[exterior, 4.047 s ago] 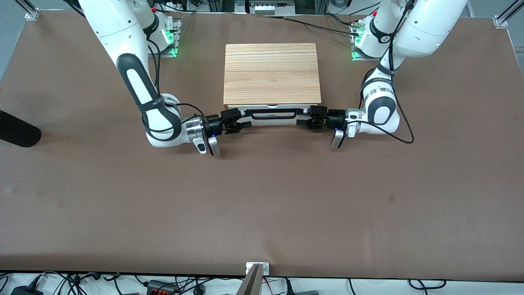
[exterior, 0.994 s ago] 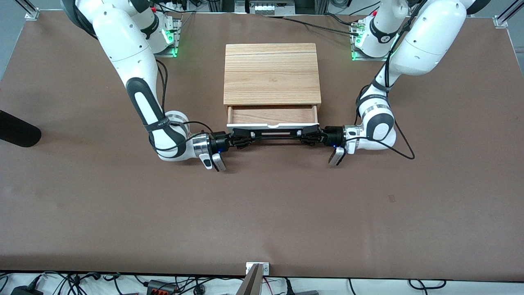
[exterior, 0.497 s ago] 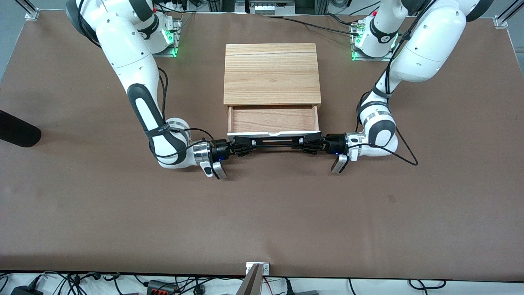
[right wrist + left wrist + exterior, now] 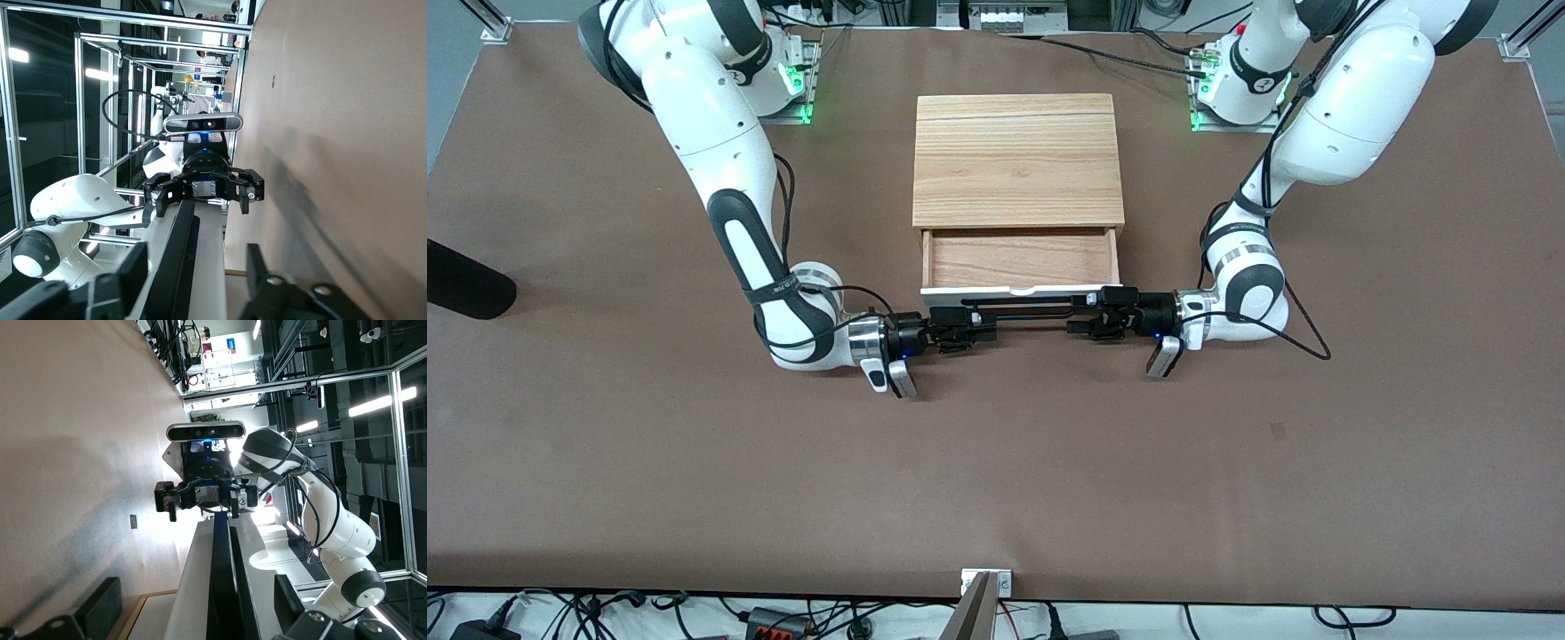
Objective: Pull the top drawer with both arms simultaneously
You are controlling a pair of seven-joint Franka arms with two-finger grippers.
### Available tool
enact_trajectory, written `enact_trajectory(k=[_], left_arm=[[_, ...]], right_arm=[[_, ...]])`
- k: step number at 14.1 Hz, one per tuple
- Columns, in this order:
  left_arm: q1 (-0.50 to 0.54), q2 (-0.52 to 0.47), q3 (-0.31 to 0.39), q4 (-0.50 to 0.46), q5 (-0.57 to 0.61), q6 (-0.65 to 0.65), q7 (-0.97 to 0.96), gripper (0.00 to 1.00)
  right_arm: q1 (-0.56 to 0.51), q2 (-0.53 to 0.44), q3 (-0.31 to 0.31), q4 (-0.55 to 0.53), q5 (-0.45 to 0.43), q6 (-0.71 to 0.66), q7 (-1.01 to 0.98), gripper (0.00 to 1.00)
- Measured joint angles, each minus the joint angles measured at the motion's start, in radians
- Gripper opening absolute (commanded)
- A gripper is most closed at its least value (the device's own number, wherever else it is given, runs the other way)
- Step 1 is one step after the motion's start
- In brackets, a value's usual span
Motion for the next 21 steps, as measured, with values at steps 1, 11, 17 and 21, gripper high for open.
enact_trajectory(k=[1,11,17,21], left_arm=[[0.003,0.0,0.0,0.002,0.0,0.0,0.0,1.0],[0.165,-0.028,0.0,0.206,0.382,-0.132,-0.277,1.0],[0.279,-0.033,0.0,0.451,0.804,-0.37,-0.596,1.0],[0.286,-0.048,-0.008,0.537,1.006,-0.419,-0.757,1.0]], right_arm=[[0.0,0.001,0.0,0.001,0.0,0.0,0.0,1.0],[-0.002,-0.062,-0.005,0.046,0.004,0.0,0.154,1.0],[-0.009,-0.271,-0.118,0.057,-0.264,-0.003,0.538,1.0],[-0.02,-0.371,-0.211,0.052,-0.565,-0.055,0.738,1.0]])
